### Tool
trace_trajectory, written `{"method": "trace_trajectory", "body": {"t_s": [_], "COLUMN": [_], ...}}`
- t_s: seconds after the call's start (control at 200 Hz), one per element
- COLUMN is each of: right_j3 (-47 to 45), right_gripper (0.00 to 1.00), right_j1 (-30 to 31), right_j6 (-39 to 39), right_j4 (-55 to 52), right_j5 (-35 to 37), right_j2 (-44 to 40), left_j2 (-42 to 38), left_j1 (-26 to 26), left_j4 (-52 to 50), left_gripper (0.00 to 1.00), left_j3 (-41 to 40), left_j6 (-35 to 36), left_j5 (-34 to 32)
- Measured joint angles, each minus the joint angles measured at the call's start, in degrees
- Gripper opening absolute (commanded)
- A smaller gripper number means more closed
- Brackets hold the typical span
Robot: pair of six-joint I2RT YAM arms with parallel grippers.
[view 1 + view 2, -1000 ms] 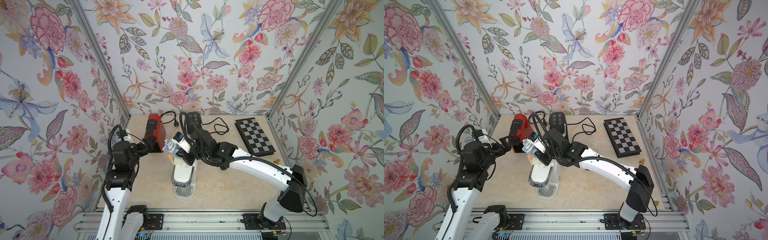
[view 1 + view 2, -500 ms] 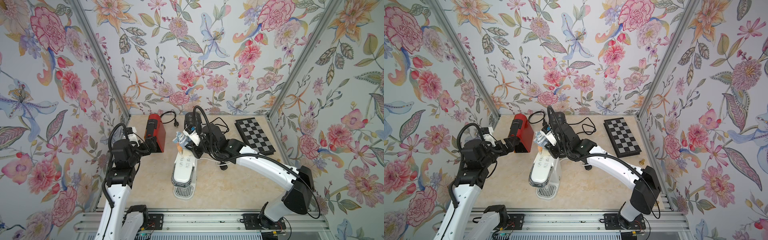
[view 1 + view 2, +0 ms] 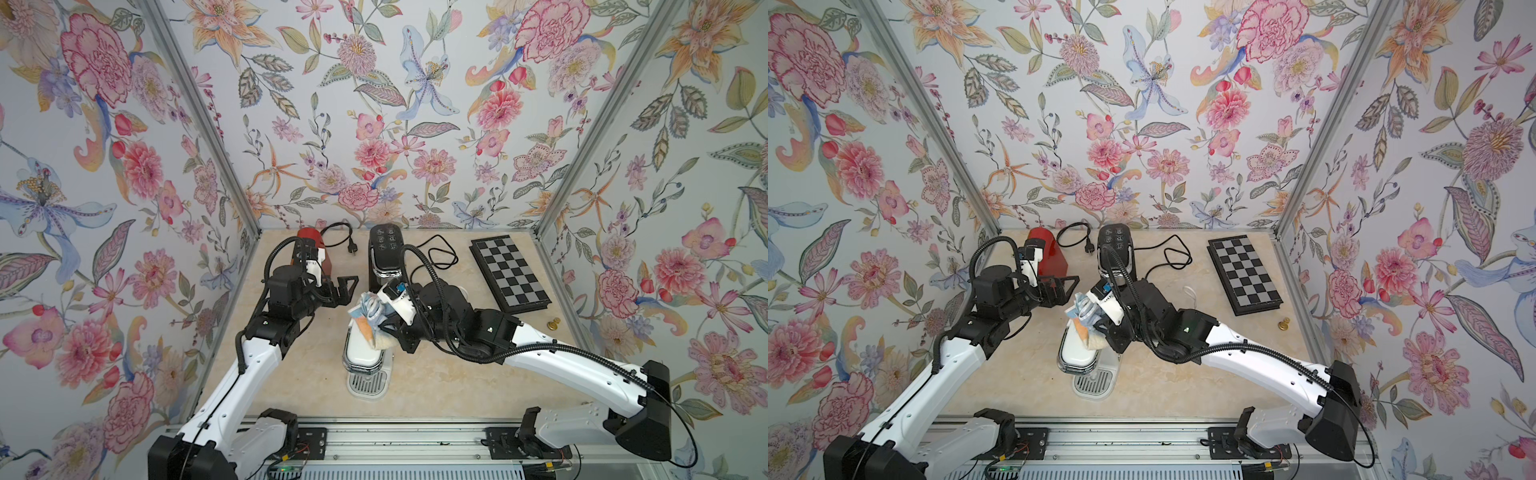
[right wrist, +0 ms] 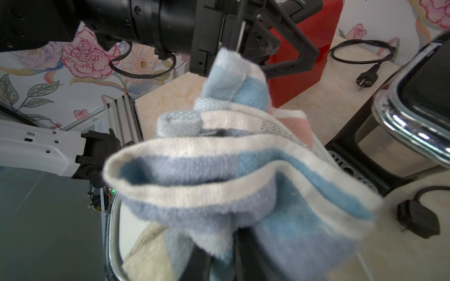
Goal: Wipe the surface of a coffee machine
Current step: Adjust the coffee machine at the center of the board.
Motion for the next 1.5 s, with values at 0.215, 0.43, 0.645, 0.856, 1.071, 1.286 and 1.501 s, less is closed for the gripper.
{"method": "trace_trajectory", "body": {"t_s": [0.215,0.43,0.645,0.856,1.071,1.286,1.501], "right_j3": [-11.7,-23.6,-30.9,-31.3,-31.7,-31.7,-31.7], "right_gripper": [0.0,0.0,0.0,0.0,0.0,0.0,0.0], "right_j1": [0.1,-2.4,0.4,2.8,2.4,2.6,3.7], "right_j6": [7.2,15.5,20.8,23.3,25.6,28.6,30.5], "right_j4": [10.2,16.0,11.8,13.4,19.7,25.9,27.9], "right_j5": [-0.9,-1.4,0.0,1.1,0.9,0.9,1.9], "right_j2": [-7.5,-13.8,-12.7,-8.7,-3.3,1.5,1.6], "left_j2": [4.4,7.4,9.0,12.4,13.1,13.5,13.6], "left_j1": [-2.2,-3.7,-4.2,-5.6,-6.1,-7.0,-8.2], "left_j4": [-0.1,-2.7,-4.5,-5.1,-5.8,-7.2,-8.4], "left_gripper": [0.99,0.99,0.99,0.99,0.99,0.99,0.99], "left_j3": [4.0,8.5,9.2,10.6,10.9,11.2,11.2], "left_j6": [2.2,5.8,7.8,8.9,10.1,11.6,12.2], "left_j5": [2.1,5.9,9.0,10.3,10.4,10.4,10.4]}}
